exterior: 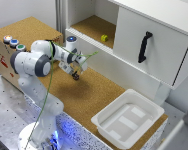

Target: Grasp the yellow block

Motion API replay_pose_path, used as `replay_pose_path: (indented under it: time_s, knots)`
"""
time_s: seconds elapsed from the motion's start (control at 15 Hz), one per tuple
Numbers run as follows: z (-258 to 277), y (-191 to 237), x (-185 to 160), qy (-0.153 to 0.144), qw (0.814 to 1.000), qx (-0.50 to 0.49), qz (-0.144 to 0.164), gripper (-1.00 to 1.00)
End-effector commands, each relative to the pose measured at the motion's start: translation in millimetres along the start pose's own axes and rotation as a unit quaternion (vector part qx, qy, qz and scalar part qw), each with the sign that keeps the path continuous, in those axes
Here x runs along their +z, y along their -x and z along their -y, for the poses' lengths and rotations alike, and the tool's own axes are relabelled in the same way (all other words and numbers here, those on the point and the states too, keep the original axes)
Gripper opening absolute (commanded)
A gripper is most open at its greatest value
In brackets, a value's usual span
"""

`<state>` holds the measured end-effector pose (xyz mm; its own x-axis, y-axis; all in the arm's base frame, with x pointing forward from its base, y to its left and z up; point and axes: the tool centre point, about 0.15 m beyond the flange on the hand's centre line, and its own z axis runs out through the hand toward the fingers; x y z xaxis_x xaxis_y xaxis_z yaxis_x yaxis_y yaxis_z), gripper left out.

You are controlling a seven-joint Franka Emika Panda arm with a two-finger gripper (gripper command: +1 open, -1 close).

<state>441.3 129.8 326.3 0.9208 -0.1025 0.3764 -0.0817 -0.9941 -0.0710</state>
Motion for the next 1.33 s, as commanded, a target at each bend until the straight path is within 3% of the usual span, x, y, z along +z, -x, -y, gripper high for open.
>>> replay_pose_path:
  time_s: [0.0,0.07,0.73,0.8,0.87,1.0,1.27]
  knots:
    - [3,-62,-82,0.012,1.000,-0.005,0.005,1.00]
    - [5,-75,-97,0.020,1.000,-0.010,-0.010,1.00]
    - [5,-75,-97,0.020,1.000,-0.010,-0.010,1.00]
    - [2,-61,-95,-0.001,0.999,0.000,-0.041,1.00]
    - [4,-63,-96,-0.001,0.999,0.004,-0.042,1.00]
    - [15,-88,-105,-0.016,0.999,0.006,-0.050,1.00]
    - [19,-163,-125,0.005,0.999,-0.015,-0.051,1.00]
